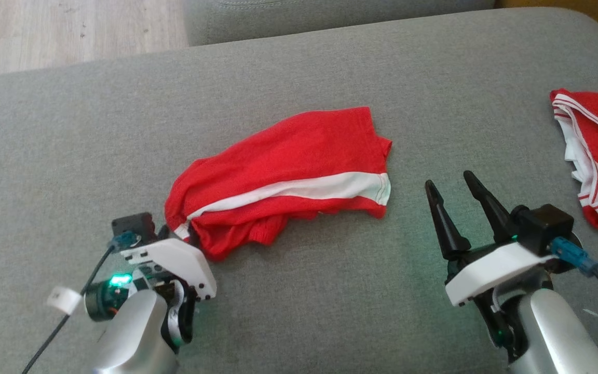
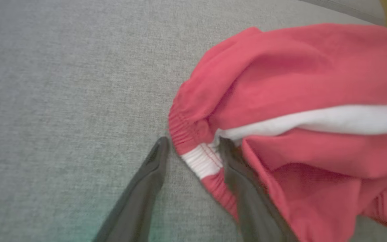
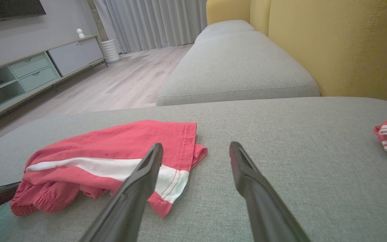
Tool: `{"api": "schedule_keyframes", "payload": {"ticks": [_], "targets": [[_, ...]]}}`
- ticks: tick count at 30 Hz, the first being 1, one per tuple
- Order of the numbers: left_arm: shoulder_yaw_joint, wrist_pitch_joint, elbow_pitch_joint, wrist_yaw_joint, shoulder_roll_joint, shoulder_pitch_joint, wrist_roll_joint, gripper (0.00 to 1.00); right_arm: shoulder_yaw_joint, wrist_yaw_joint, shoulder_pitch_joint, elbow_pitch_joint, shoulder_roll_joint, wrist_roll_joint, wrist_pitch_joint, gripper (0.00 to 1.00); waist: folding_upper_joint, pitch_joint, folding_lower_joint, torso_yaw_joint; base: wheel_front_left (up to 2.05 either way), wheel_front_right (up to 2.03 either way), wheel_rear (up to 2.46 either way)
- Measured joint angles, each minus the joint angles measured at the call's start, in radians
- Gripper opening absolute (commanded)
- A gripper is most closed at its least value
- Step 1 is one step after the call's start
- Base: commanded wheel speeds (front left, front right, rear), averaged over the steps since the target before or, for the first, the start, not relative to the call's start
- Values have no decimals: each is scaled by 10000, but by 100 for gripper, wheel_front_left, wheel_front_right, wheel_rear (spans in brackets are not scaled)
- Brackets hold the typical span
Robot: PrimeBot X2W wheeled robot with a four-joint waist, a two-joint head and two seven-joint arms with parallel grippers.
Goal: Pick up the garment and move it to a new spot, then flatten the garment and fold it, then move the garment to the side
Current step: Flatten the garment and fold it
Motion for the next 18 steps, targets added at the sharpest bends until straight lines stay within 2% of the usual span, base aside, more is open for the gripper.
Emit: {"api": "schedule_keyframes", "payload": {"ticks": [1, 5, 8, 15, 18], "targets": [[-84, 48, 29, -2, 33, -40, 71, 0, 6, 0, -12, 10, 0, 0, -4, 100, 0, 2, 0, -9, 0, 0, 0], [-249, 127, 77, -69, -4, -107, 96, 0, 19, 0, -101, 44, 0, 0, -4, 100, 0, -6, 0, 7, 0, 0, 0], [-259, -232, -27, -67, 54, -27, 174, 0, 25, 0, -233, 38, 31, 23, 201, 100, 0, 3, 1, -2, 0, 0, 0], [-217, -1373, -1168, -10, 525, 1077, 364, 0, -169, 0, -1010, 458, 640, 510, 2466, 100, 0, 127, 1, -126, 0, 0, 0], [-203, -1636, -1714, -23, 815, 1502, 428, 0, -328, 0, -1285, 901, 702, 587, 3446, 100, 0, 209, 0, -88, 0, 0, 0]]}}
